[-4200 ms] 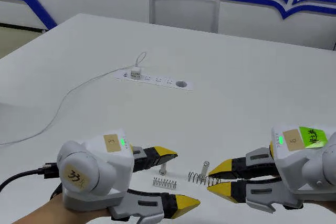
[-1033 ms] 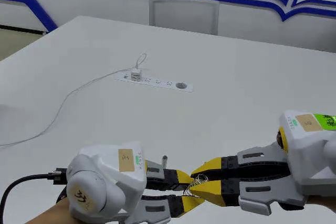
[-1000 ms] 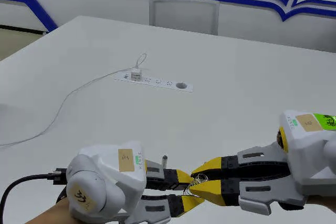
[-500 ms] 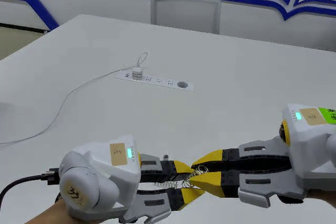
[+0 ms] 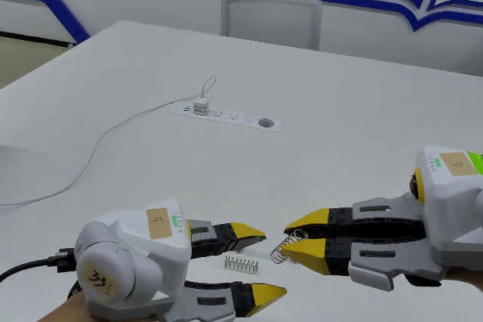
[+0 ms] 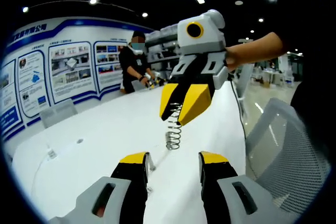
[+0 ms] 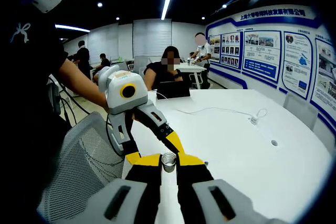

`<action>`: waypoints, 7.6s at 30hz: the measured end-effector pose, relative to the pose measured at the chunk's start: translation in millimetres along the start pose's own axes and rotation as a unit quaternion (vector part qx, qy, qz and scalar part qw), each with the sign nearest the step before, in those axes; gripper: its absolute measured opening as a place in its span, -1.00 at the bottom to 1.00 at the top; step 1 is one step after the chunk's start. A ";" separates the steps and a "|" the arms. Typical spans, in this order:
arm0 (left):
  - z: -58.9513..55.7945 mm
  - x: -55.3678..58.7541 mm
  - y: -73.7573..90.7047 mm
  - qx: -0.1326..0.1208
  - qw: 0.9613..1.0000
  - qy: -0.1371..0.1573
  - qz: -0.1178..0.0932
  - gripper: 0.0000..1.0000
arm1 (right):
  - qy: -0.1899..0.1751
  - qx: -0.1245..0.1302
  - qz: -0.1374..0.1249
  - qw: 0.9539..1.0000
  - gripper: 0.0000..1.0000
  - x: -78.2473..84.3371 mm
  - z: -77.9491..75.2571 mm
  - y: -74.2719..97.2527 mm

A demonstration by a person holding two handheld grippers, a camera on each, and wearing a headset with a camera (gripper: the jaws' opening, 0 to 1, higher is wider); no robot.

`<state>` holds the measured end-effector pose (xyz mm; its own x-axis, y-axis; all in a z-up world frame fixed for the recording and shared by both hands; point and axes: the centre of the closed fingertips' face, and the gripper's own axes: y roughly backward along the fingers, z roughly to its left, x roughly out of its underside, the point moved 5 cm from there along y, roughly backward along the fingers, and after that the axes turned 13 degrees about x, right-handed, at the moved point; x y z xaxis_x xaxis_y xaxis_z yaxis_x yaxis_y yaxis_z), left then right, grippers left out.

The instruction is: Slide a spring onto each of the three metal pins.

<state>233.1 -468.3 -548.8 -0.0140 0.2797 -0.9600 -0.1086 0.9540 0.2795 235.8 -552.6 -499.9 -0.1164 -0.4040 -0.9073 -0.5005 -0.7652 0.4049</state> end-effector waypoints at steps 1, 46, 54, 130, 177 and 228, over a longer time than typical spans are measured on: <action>0.3 0.9 1.1 -0.003 1.000 0.002 0.000 -0.17 | -0.001 0.001 0.000 1.000 -0.78 0.2 -0.5 0.0; 21.5 29.3 71.0 -0.173 0.980 0.090 -0.047 1.00 | -0.063 0.148 0.063 0.985 -0.78 42.7 -70.6 1.2; 21.8 34.6 74.7 -0.187 0.976 0.100 -0.045 1.00 | -0.079 0.155 0.079 0.981 -0.78 53.2 -84.9 -10.7; 10.8 52.1 70.2 -0.179 0.975 0.129 -0.019 1.00 | -0.105 0.189 0.090 0.972 -0.60 85.5 -102.6 -42.0; 8.7 55.7 68.1 -0.172 0.977 0.128 -0.004 0.97 | 0.013 0.073 0.193 0.978 -0.68 129.3 -25.6 -124.4; 18.8 25.6 28.2 -0.057 0.998 0.030 0.026 0.24 | 0.110 0.014 0.095 0.989 -0.80 41.8 5.6 -52.1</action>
<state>248.4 -432.2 -565.2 -0.0812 0.3179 -0.9446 -0.2179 0.9192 0.3281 252.1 -526.8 -559.5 -0.0226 -0.6415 -0.7668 -0.5110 -0.6518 0.5604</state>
